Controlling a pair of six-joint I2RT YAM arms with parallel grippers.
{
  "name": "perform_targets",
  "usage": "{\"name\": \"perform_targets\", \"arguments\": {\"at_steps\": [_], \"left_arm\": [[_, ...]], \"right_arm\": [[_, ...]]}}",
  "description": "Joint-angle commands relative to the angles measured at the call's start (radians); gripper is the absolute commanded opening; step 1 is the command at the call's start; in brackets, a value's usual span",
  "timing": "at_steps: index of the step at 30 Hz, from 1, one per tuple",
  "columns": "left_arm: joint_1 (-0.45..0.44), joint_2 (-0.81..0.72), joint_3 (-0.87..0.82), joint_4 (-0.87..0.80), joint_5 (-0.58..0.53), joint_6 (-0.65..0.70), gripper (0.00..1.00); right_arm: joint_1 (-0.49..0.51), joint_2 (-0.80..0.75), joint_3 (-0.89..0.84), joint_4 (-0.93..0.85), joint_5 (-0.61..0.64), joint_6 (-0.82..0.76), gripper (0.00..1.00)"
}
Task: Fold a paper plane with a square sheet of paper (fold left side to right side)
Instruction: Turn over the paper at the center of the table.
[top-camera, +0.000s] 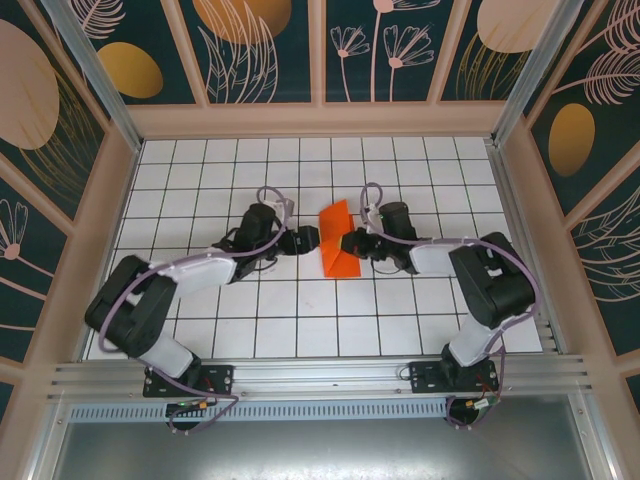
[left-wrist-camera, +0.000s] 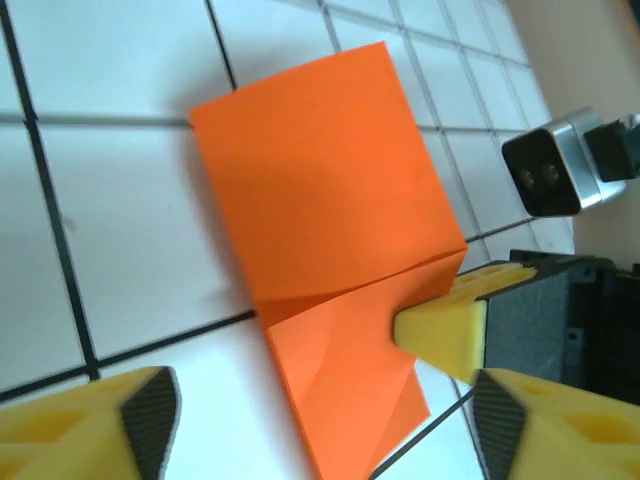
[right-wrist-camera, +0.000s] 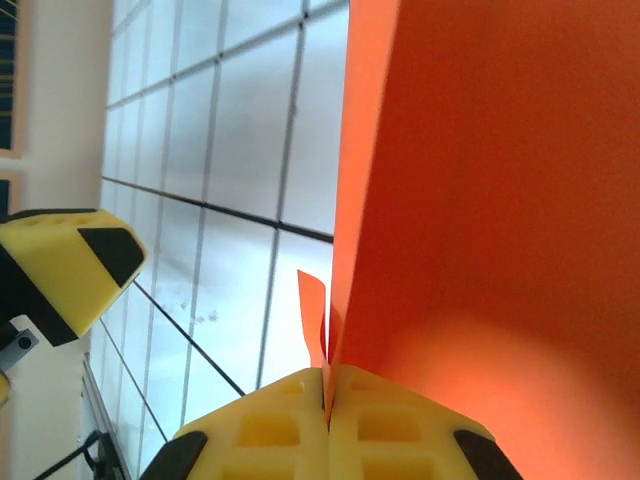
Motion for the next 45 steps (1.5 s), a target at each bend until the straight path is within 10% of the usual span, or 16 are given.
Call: {"name": "perform_targets", "arguments": {"at_steps": [1, 15, 29, 45], "left_arm": [[0.032, -0.126, -0.038, 0.06, -0.004, -0.063, 0.95], [0.044, -0.191, 0.064, 0.554, 0.453, -0.289, 0.98], [0.01, -0.101, 0.128, 0.689, 0.526, -0.34, 0.97], [0.003, -0.132, 0.11, 0.615, 0.488, -0.282, 0.29]], "right_arm": [[-0.068, -0.146, 0.025, 0.062, -0.066, -0.067, 0.0], [-0.17, -0.384, 0.192, 0.215, -0.389, 0.023, 0.0], [-0.073, -0.39, 0.241, 0.286, -0.412, 0.094, 0.0], [-0.05, -0.424, 0.207, 0.213, -0.357, 0.081, 0.0]]}}
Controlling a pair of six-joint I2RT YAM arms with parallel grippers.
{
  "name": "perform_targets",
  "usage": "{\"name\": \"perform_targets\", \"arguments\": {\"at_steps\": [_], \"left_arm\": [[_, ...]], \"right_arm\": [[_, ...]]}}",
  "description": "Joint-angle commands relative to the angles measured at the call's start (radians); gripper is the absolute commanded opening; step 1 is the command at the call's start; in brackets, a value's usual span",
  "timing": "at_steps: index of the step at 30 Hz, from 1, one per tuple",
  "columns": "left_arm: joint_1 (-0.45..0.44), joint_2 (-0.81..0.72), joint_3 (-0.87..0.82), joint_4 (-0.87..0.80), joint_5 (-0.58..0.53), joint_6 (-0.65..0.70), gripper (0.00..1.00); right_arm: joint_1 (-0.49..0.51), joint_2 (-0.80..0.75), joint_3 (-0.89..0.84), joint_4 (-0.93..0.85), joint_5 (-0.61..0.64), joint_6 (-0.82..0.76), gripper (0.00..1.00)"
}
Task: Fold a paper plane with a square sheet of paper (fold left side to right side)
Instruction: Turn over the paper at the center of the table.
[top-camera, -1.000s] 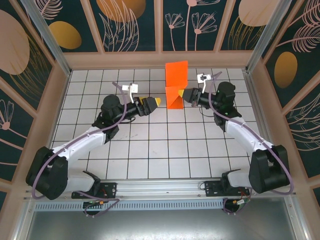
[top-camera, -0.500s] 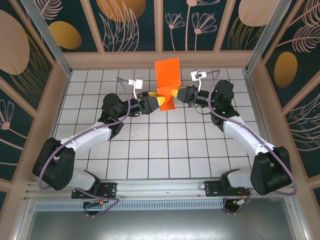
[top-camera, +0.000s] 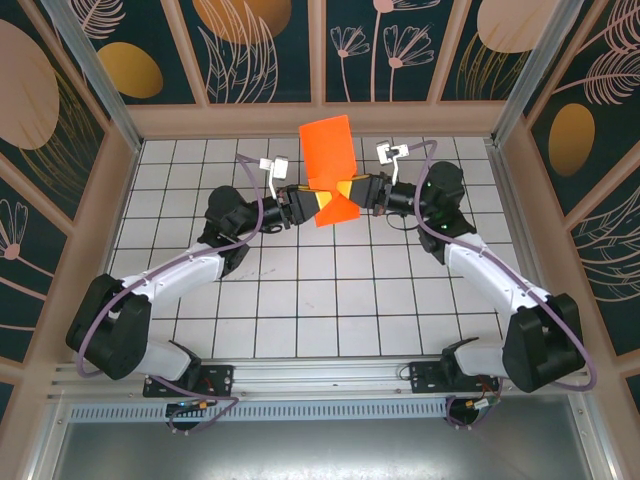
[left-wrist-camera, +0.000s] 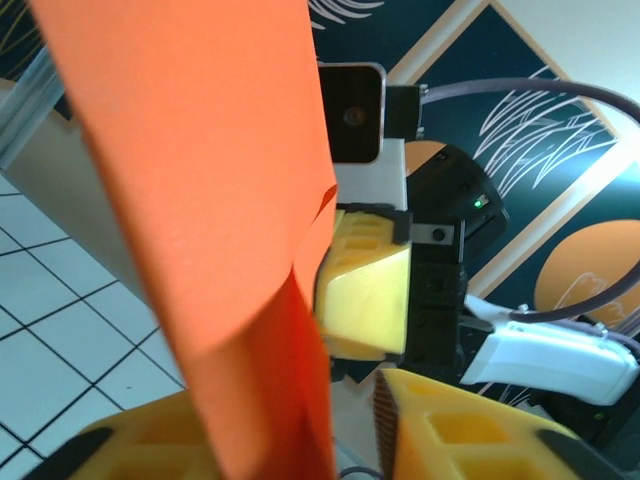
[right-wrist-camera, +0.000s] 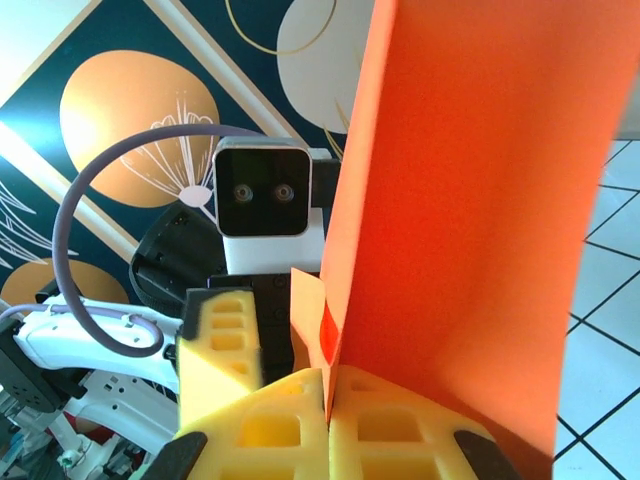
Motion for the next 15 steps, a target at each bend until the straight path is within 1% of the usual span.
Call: {"name": "perform_targets", "arguments": {"at_steps": [1, 3, 6, 8, 11, 12, 13, 15], "left_arm": [[-0.004, -0.03, 0.004, -0.012, -0.011, 0.03, 0.26], [-0.004, -0.029, 0.002, -0.017, -0.014, 0.032, 0.18], [-0.004, -0.029, 0.0, -0.052, -0.023, 0.052, 0.11], [-0.003, -0.037, 0.005, -0.13, -0.044, 0.097, 0.09], [-0.009, -0.065, 0.021, -0.352, -0.127, 0.224, 0.06], [-0.014, -0.08, 0.029, -0.429, -0.171, 0.277, 0.05], [-0.021, -0.09, 0.039, -0.521, -0.222, 0.324, 0.04], [-0.046, -0.108, 0.068, -0.721, -0.364, 0.423, 0.02]], "right_arm": [[0.003, -0.045, 0.004, -0.013, 0.017, -0.024, 0.0], [0.001, -0.052, 0.003, -0.03, 0.017, -0.032, 0.01], [-0.006, -0.067, 0.003, -0.09, 0.038, -0.062, 0.11], [-0.018, -0.09, 0.007, -0.19, 0.087, -0.113, 0.2], [-0.038, -0.133, 0.031, -0.419, 0.237, -0.235, 0.34], [-0.043, -0.146, 0.041, -0.504, 0.318, -0.276, 0.38], [-0.044, -0.16, 0.048, -0.572, 0.393, -0.313, 0.41], [-0.048, -0.181, 0.059, -0.702, 0.581, -0.363, 0.48]]}}
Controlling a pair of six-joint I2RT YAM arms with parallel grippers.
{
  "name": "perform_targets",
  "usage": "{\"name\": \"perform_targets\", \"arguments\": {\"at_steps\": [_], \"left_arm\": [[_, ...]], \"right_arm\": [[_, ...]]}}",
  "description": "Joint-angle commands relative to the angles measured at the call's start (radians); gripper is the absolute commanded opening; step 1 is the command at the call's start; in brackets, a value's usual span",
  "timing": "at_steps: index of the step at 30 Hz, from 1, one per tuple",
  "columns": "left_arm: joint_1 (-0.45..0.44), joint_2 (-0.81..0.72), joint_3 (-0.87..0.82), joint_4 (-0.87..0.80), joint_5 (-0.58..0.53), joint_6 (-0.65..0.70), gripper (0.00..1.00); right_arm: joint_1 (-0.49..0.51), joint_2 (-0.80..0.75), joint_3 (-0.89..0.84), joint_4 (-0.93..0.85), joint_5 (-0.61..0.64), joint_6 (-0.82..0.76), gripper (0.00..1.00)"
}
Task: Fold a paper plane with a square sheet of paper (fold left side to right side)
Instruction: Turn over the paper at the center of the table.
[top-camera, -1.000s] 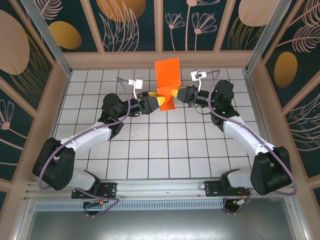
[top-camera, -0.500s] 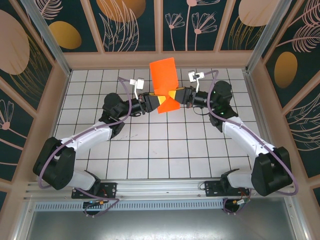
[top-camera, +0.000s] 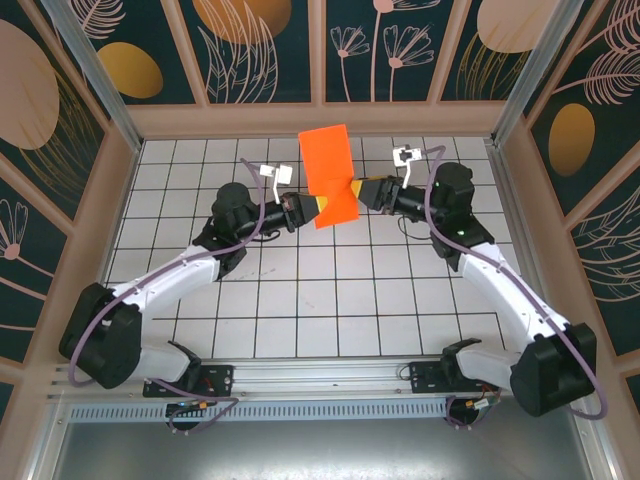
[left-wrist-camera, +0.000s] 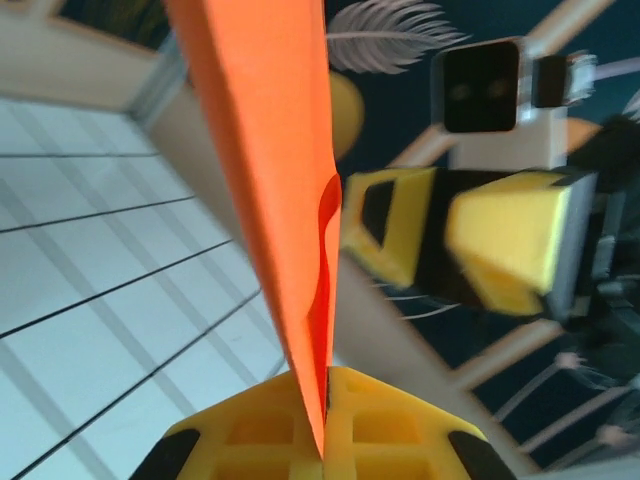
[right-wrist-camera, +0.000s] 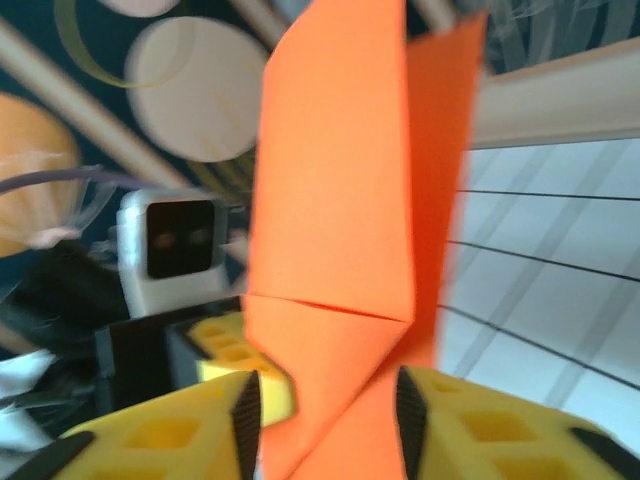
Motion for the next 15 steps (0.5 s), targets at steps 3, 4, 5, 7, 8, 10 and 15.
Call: {"name": "perform_targets", "arguments": {"at_steps": [3, 4, 5, 7, 8, 10, 15], "left_arm": [[-0.09, -0.044, 0.103, -0.573, -0.445, 0.274, 0.0], [-0.109, -0.04, 0.117, -0.644, -0.514, 0.284, 0.0], [-0.131, -0.032, 0.118, -0.717, -0.595, 0.284, 0.0], [-0.181, -0.013, 0.172, -0.848, -0.749, 0.263, 0.0], [-0.21, 0.006, 0.197, -0.928, -0.839, 0.237, 0.0], [-0.271, 0.063, 0.265, -1.09, -0.988, 0.182, 0.0], [-0.367, 0.251, 0.424, -1.436, -1.197, 0.023, 0.0]], "right_arm": [[-0.02, -0.063, 0.041, -0.385, 0.526, -0.16, 0.54], [-0.027, -0.068, 0.037, -0.41, 0.585, -0.159, 0.55], [-0.036, -0.074, 0.03, -0.436, 0.647, -0.154, 0.56], [-0.054, -0.082, 0.02, -0.476, 0.743, -0.144, 0.59], [-0.063, -0.087, 0.016, -0.494, 0.787, -0.14, 0.6], [-0.072, -0.095, 0.01, -0.523, 0.864, -0.138, 0.63], [-0.084, -0.108, -0.004, -0.571, 0.986, -0.139, 0.66]]}}
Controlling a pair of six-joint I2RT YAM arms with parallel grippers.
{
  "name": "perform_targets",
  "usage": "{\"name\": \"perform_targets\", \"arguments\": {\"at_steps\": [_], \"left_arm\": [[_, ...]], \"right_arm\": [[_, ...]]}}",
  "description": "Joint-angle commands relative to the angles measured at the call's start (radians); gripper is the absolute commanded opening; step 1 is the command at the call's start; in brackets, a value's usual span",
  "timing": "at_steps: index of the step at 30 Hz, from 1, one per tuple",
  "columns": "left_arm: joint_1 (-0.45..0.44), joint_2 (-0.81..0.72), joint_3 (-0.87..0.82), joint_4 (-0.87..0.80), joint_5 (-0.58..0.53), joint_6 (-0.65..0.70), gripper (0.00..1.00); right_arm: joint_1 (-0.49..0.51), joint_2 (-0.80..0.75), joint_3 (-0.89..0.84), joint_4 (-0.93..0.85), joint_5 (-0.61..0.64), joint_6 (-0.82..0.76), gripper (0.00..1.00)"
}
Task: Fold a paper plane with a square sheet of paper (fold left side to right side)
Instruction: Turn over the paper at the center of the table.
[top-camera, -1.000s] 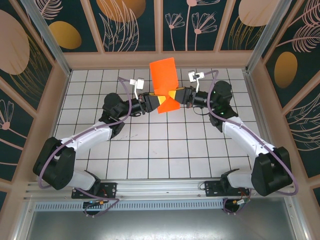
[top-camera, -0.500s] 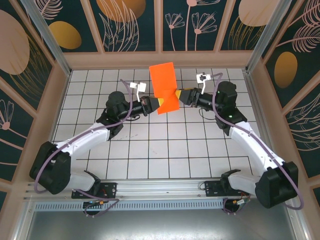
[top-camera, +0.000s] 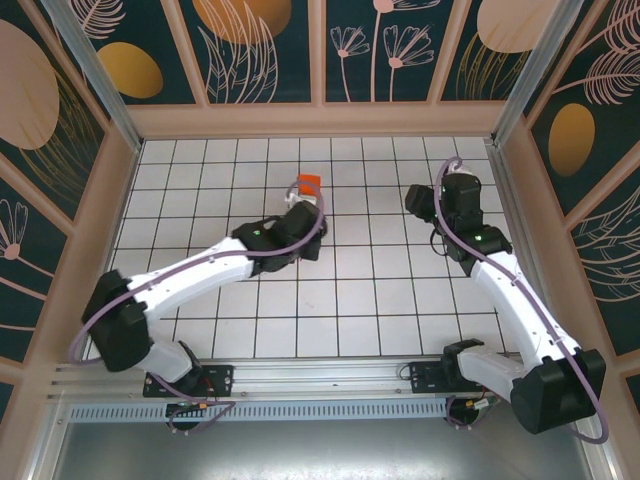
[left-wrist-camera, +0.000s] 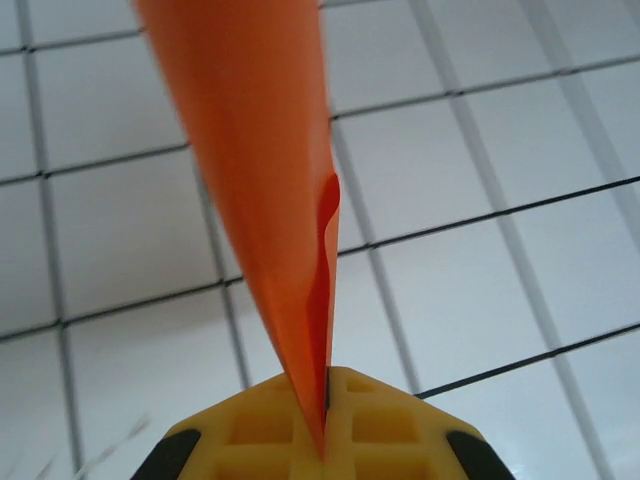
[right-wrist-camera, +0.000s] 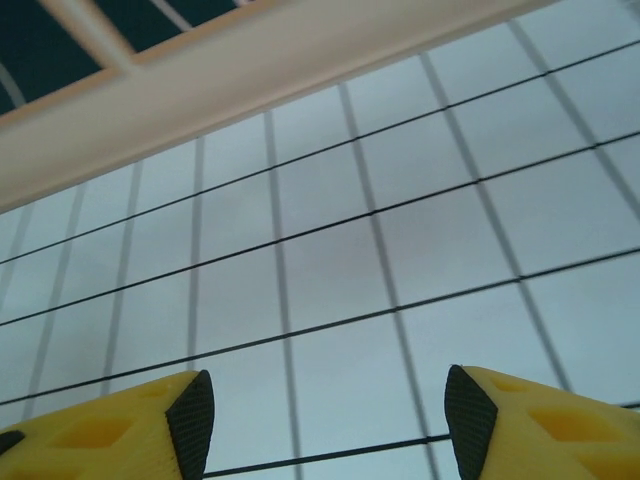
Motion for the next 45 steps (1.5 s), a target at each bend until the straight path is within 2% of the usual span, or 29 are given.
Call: {"name": "perform_targets", "arguments": {"at_steps": [1, 10, 16, 19, 26, 32, 38, 43, 45], "left_arm": [[-0.034, 0.094, 0.064, -0.357, -0.234, -0.123, 0.0], [-0.039, 0.357, 0.181, -0.506, -0.261, -0.178, 0.0], [-0.04, 0.459, 0.247, -0.517, -0.236, -0.149, 0.0], [-0.041, 0.5, 0.286, -0.498, -0.188, -0.109, 0.0], [-0.039, 0.61, 0.371, -0.378, 0.025, 0.014, 0.07], [-0.025, 0.668, 0.45, -0.339, 0.119, 0.066, 0.17], [0.014, 0.645, 0.456, -0.244, 0.233, 0.096, 0.39], [0.055, 0.562, 0.398, -0.093, 0.412, 0.114, 0.51], [0.086, 0.513, 0.355, -0.014, 0.489, 0.112, 0.57]], "right_arm": [[-0.011, -0.03, -0.016, -0.069, 0.152, -0.016, 0.65], [-0.035, -0.06, -0.06, -0.042, 0.106, -0.013, 0.67], [-0.043, -0.058, -0.074, -0.031, 0.077, -0.006, 0.68], [-0.046, -0.058, -0.081, -0.023, 0.06, -0.002, 0.68], [-0.049, -0.06, -0.098, -0.023, 0.026, 0.013, 0.68], [-0.048, -0.069, -0.122, -0.027, -0.004, 0.025, 0.68], [-0.049, -0.072, -0.158, -0.026, -0.052, 0.033, 0.68], [-0.048, -0.053, -0.194, 0.005, -0.138, 0.041, 0.68], [-0.048, -0.034, -0.211, 0.043, -0.212, 0.056, 0.68]]}}
